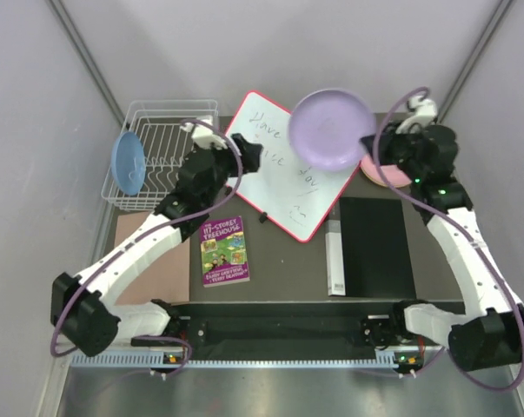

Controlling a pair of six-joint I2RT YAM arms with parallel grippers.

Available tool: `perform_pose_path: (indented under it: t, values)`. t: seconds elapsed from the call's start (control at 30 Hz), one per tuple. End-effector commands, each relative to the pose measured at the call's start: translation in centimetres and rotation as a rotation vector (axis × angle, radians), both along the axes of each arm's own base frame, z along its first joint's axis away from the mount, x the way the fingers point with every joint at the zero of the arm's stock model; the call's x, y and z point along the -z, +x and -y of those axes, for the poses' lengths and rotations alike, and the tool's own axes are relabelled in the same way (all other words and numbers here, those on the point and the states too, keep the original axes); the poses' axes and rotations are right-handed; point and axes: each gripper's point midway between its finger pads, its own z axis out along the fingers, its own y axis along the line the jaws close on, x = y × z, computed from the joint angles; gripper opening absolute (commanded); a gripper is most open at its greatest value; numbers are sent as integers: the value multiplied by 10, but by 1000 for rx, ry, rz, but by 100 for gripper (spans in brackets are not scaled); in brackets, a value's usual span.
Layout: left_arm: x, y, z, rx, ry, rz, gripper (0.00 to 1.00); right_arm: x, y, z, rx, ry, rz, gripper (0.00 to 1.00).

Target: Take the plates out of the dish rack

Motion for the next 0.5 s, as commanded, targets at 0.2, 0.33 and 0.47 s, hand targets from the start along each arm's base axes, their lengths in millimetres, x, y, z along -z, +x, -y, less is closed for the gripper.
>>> perform_pose_path:
  t: [0.2,0.33,0.47]
  values:
    - [-20,2,-148,-596,267,127,90,16,40,221,692,9,-66,0]
    - [-16,2,-151,-615,284,116,90,55,61,240,672,49,-170,0]
    - [-11,2,-156,-631,301,108,90,100,78,255,656,91,-276,0]
